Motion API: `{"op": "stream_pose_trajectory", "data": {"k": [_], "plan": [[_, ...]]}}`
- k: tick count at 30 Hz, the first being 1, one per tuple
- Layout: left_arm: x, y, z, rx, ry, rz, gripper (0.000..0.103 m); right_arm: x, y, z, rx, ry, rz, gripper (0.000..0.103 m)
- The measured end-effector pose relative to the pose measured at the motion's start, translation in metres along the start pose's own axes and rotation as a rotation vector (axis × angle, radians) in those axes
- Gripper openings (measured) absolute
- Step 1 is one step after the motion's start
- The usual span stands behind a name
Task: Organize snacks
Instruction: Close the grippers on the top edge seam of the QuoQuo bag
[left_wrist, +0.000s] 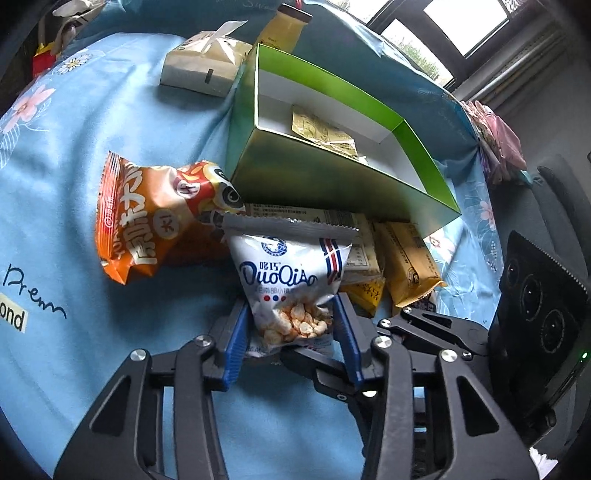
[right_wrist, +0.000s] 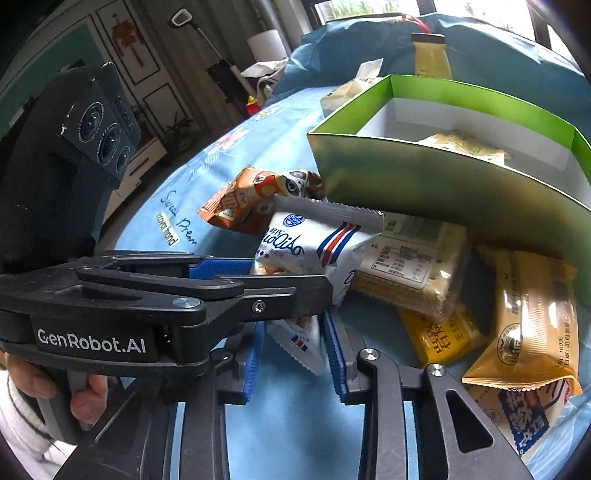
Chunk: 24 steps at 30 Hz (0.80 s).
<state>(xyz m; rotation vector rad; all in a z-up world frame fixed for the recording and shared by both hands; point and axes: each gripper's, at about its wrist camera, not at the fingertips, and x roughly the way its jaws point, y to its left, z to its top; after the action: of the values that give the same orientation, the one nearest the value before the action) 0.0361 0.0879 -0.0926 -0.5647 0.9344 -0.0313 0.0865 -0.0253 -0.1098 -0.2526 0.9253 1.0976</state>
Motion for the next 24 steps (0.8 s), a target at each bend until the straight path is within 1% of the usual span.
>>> {"op": "stream_pose_trajectory", "data": {"k": [5, 11, 19, 24], "plan": [[-0.005, -0.005, -0.001, 0.019, -0.011, 0.017, 0.041, -0.005, 0.004, -0.002, -0.012, -0.013, 0.003, 0.021], [-0.014, -0.016, -0.002, 0.054, -0.031, 0.021, 0.041, -0.016, 0.008, -0.006, -0.010, -0.043, 0.005, 0.021], [-0.029, -0.043, -0.003, 0.129, -0.072, 0.030, 0.041, -0.044, 0.010, -0.009, -0.005, -0.105, -0.007, 0.021], [-0.034, -0.057, -0.001, 0.157, -0.089, 0.029, 0.041, -0.059, 0.011, -0.008, 0.002, -0.140, -0.017, 0.021]]}}
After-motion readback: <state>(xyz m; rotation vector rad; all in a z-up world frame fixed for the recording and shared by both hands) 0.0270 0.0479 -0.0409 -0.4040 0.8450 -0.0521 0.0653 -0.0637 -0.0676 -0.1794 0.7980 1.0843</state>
